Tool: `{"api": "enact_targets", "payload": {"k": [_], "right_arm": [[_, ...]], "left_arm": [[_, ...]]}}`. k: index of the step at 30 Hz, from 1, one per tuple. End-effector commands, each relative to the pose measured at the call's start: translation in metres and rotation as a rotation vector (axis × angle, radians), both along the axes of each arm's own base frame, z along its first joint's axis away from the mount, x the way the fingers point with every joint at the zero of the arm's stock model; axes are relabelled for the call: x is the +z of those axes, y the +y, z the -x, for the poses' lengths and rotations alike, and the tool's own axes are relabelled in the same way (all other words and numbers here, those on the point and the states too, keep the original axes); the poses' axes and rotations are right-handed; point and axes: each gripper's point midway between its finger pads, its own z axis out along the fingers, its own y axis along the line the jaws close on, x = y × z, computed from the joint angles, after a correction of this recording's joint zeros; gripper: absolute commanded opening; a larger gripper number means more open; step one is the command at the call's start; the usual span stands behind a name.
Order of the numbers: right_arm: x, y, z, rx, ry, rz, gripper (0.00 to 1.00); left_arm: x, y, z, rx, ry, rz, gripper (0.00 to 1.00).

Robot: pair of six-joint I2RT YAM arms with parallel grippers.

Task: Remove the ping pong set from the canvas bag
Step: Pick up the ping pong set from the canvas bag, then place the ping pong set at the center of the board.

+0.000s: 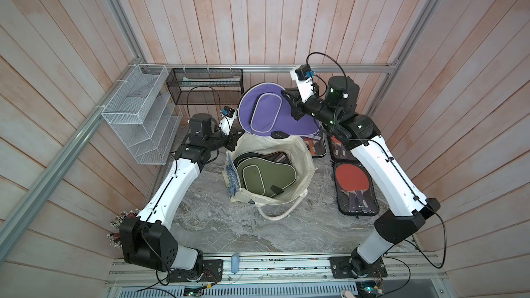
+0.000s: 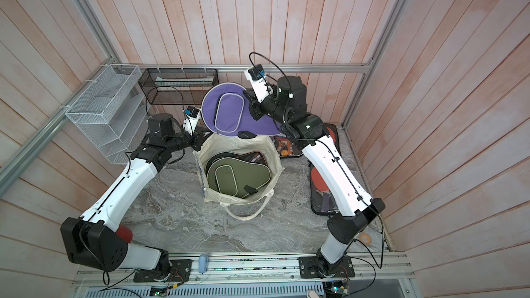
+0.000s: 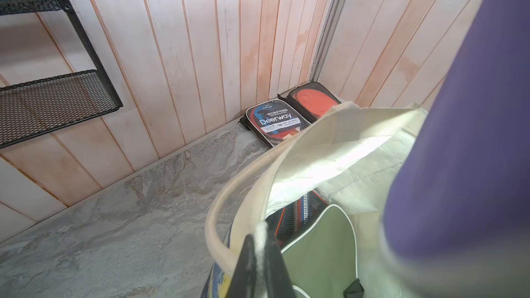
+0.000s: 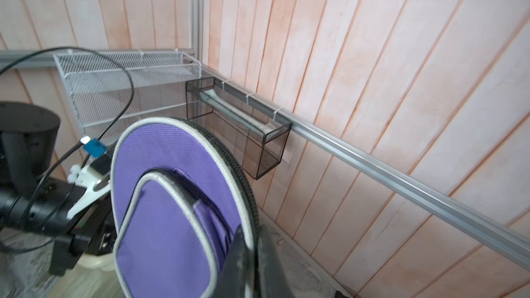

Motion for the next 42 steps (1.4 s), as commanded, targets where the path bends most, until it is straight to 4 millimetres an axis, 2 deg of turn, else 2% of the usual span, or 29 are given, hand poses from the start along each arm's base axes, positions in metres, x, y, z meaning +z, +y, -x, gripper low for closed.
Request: {"api": "enact_targets", "payload": {"k": [1,7,12,15,18,20,23,25,26,31,35,42], "right_arm": [[0.054,-0.044,-0.006,-0.172,-0.082,-0.164,0.0],[0.037,-0.097,-0.022,-0.358,-0.009,-0.223,0.0],[0.017,-0.143,-0.008,-0.449,0.025,-0.248,0.0],[-0.008,-0.171,-0.009,-0.518,0.089,-0.25,0.0],[-0.054,-0.179,-0.014,-0.552,0.213,-0.226,0.0],[-0.101,-0.182,-0.015,-0.58,0.328,-0.213,0.0],[-0.161,-0.188,-0.007,-0.617,0.469,-0.228,0.0],[-0.188,-0.192,0.001,-0.638,0.527,-0.248,0.0],[-0.212,-0.195,0.006,-0.655,0.57,-0.245,0.0],[-0.274,-0.201,0.022,-0.711,0.701,-0.283,0.0],[-0.318,-0.203,0.026,-0.755,0.788,-0.335,0.0],[-0.376,-0.217,0.029,-0.883,0.859,-0.348,0.0]], "left_arm": [[0.044,0.005,0.003,0.008,-0.14,-0.013,0.0],[0.052,0.036,0.001,0.081,-0.162,-0.021,0.0],[0.063,0.062,0.002,0.145,-0.189,-0.027,0.0],[0.068,0.071,0.001,0.164,-0.204,-0.029,0.0],[0.07,0.075,-0.001,0.174,-0.208,-0.029,0.0],[0.069,0.075,-0.002,0.176,-0.206,-0.028,0.0],[0.068,0.075,-0.001,0.176,-0.201,-0.024,0.0],[0.065,0.073,0.0,0.167,-0.193,-0.013,0.0],[0.064,0.071,0.001,0.158,-0.188,-0.004,0.0],[0.054,0.066,0.005,0.13,-0.164,0.037,0.0],[0.051,0.063,0.006,0.117,-0.155,0.054,0.0],[0.05,0.058,0.009,0.09,-0.147,0.073,0.0]]}}
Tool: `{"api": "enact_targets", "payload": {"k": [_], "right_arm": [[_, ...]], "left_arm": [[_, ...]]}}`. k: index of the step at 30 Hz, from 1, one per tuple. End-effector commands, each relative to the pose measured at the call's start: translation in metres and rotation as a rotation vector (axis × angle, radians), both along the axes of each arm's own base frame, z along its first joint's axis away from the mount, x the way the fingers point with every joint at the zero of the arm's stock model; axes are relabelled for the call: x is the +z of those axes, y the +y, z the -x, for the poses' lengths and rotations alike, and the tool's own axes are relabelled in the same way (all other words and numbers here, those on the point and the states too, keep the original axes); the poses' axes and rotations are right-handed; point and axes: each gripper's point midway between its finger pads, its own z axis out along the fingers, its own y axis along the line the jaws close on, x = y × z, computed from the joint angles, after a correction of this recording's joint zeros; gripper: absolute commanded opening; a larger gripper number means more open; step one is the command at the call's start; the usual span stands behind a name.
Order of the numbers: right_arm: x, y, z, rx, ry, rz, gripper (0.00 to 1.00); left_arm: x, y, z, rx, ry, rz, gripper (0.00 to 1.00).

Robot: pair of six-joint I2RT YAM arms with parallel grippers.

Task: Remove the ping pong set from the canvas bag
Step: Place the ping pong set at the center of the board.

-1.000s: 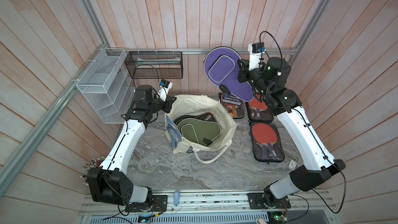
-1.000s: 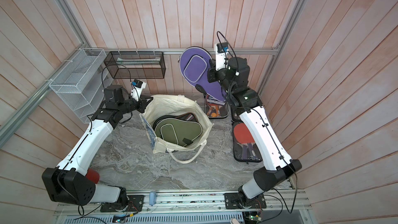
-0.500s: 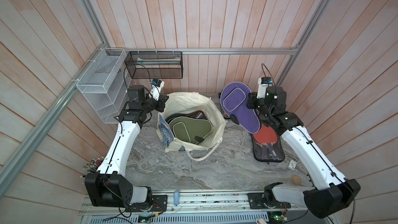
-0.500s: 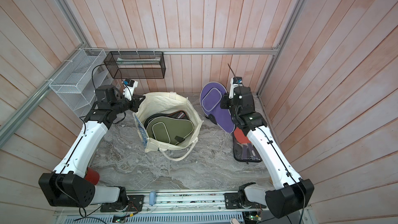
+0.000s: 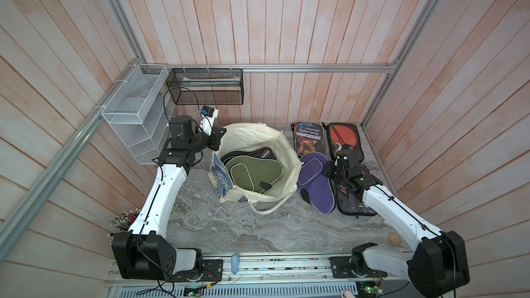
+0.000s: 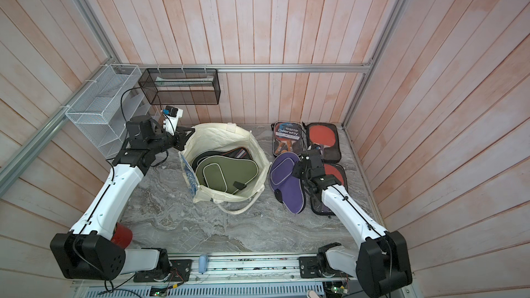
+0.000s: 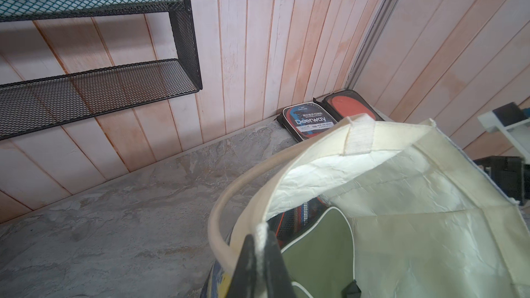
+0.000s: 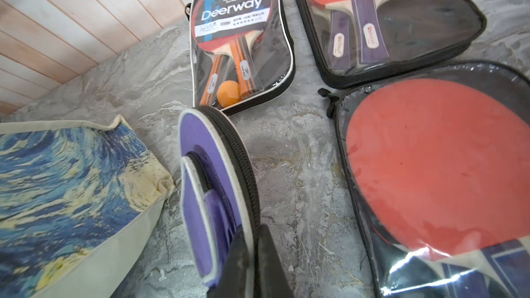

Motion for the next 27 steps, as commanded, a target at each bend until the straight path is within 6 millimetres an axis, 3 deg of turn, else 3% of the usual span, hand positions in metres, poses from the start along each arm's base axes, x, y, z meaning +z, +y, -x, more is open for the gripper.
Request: {"api": "enact_targets", "payload": {"k": [1,7,13,20,27], "right_arm": [[-0.011,-0.01,-0.007,-0.109,-0.021,-0.031,0.0],[-0.043,-0.025,0.004,-0.217,0.036,-0.027,0.0],[-0.06,-0.048,0.019,-0.304,0.058,0.047,0.0],[-0.08,-0.048,0.014,-0.299,0.115,0.094,0.0],[-0.085,-0.05,0.004,-0.307,0.121,0.13,0.0]], "left_arm": [[0.04,-0.01,0.008,-0.058,-0.149,0.04,0.0],[0.033,-0.017,0.007,-0.074,-0.134,0.051,0.0],[0.033,-0.021,0.005,-0.086,-0.135,0.05,0.0],[0.031,-0.023,0.005,-0.09,-0.13,0.05,0.0],[0.032,-0.022,0.008,-0.086,-0.133,0.043,0.0]]}}
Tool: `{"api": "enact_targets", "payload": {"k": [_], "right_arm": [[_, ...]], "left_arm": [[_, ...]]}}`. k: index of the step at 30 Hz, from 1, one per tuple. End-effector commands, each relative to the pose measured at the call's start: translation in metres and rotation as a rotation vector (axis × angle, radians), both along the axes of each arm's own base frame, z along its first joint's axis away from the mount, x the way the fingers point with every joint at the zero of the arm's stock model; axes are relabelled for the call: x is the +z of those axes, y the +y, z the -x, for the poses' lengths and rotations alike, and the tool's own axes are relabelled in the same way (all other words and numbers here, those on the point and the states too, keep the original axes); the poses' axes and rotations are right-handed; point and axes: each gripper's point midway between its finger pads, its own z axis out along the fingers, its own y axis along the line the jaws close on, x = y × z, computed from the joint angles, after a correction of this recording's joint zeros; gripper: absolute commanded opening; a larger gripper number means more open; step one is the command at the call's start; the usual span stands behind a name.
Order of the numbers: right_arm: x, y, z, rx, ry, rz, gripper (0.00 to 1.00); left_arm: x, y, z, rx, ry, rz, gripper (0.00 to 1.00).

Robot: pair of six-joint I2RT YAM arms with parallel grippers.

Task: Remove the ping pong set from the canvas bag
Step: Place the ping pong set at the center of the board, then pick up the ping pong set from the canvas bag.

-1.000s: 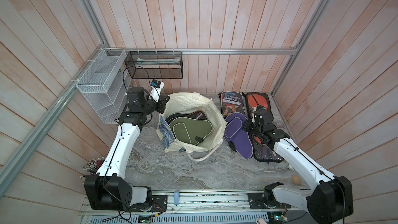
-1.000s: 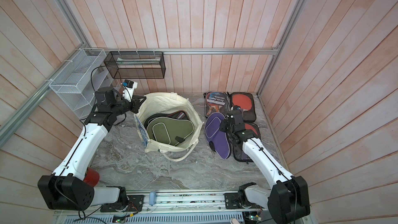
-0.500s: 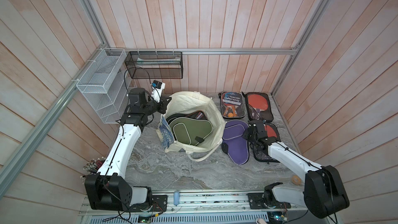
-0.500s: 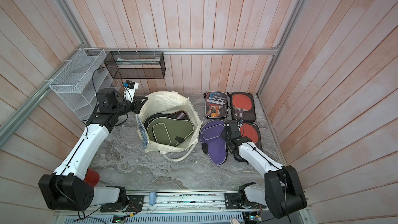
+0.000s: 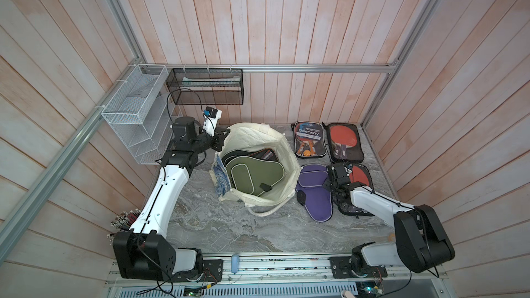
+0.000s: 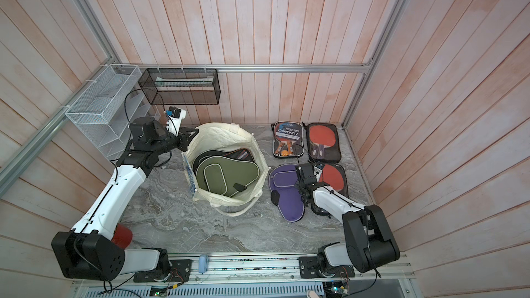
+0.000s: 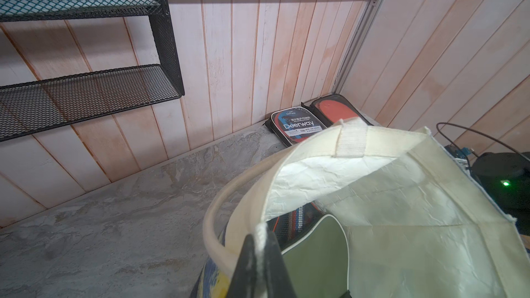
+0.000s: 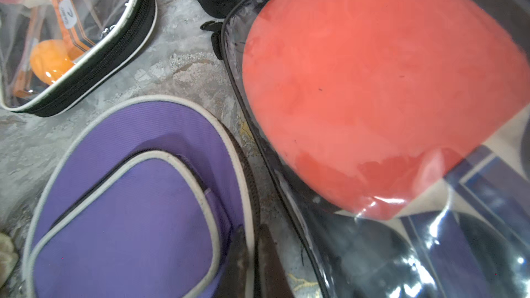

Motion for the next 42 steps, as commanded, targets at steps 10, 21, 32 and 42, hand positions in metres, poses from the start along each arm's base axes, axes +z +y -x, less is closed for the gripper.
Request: {"api": "enact_targets", "payload": {"k": [10,21,32,42], "right_arm": [[0.029,-0.006,-0.024,-0.03,-0.057,0.049,0.49],[0.097,0.01,-0.045,0.121,-0.18,0.066,0.96],[0.318,0.144,-0.053,0.941,-0.625,0.123,0.99],[0.362,0.319,0.054,1.664,-0.769,-0.02,1.0]], "left_arm": [[0.033,-0.008,0.006,-0.045,-0.114,0.021,0.0],[0.035,-0.009,0.008,-0.045,-0.118,0.018,0.0],[0.035,-0.01,0.009,-0.051,-0.115,0.032,0.0],[0.035,-0.01,0.004,-0.039,-0.099,0.037,0.0]]}}
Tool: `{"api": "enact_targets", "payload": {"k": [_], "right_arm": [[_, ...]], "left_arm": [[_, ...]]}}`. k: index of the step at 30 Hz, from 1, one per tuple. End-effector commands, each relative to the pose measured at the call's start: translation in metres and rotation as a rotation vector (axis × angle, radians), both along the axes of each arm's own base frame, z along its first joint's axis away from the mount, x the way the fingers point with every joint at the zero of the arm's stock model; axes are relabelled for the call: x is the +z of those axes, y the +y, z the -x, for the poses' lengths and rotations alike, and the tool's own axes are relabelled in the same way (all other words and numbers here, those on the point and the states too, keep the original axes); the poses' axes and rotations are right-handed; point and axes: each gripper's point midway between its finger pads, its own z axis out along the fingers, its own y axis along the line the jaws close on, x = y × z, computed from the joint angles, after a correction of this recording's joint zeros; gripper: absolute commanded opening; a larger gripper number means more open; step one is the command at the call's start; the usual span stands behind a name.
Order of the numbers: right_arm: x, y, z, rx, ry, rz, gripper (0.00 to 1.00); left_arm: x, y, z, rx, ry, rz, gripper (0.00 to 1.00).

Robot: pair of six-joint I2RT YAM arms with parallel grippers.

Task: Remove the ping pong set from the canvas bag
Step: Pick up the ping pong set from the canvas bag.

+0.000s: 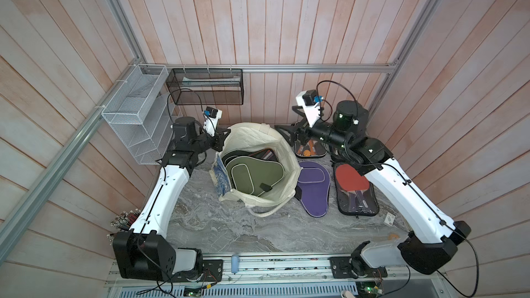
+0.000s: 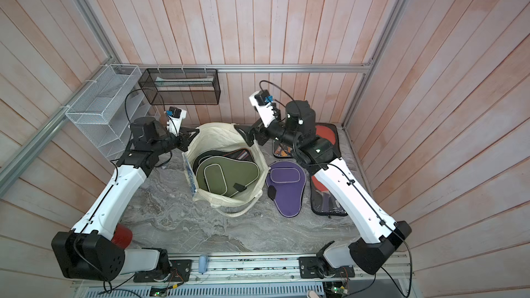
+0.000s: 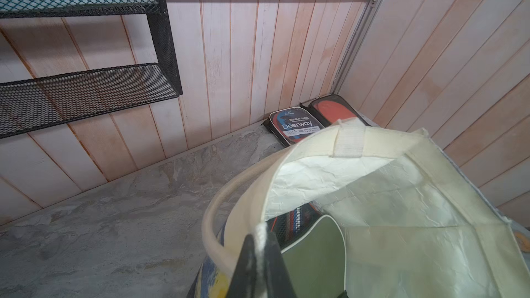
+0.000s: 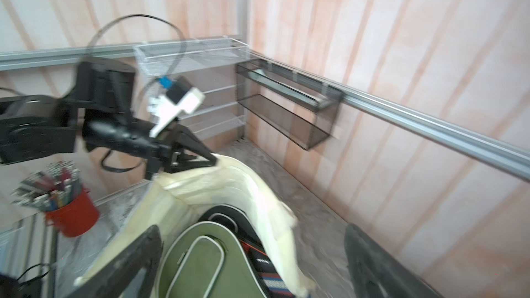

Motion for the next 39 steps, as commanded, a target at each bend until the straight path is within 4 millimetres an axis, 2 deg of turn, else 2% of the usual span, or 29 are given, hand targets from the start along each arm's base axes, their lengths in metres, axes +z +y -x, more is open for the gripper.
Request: {"api": "enact_targets", "payload": {"k": [1,4,8,12,16,18,24,30,39], "right_arm": [[-0.061,0.045,0.02,0.206,0.09,0.14,0.99],[-0.097,0.07,0.016,0.238,0.154,0.197,0.92],[-0.14,0.089,0.008,0.261,0.237,0.254,0.83],[-0.186,0.099,-0.01,0.222,0.303,0.331,0.73],[-0.227,0.103,-0.038,0.118,0.354,0.4,0.61],[-0.243,0.106,-0.046,0.101,0.373,0.424,0.6],[-0.272,0.115,-0.066,0.077,0.418,0.444,0.58],[-0.293,0.112,-0.093,0.025,0.476,0.431,0.57],[-0.328,0.118,-0.093,0.077,0.555,0.468,0.57]], "left_arm": [[0.035,-0.008,0.003,-0.039,-0.107,0.025,0.0],[0.035,-0.008,0.003,-0.041,-0.104,0.026,0.0],[0.035,-0.008,0.004,-0.042,-0.103,0.021,0.0],[0.035,-0.009,0.003,-0.045,-0.101,0.021,0.0],[0.033,-0.011,0.002,-0.051,-0.098,0.026,0.0],[0.032,-0.011,0.002,-0.051,-0.095,0.026,0.0],[0.032,-0.011,0.002,-0.052,-0.096,0.025,0.0],[0.03,-0.012,0.002,-0.053,-0.095,0.021,0.0],[0.026,-0.012,0.0,-0.054,-0.091,0.022,0.0]]}}
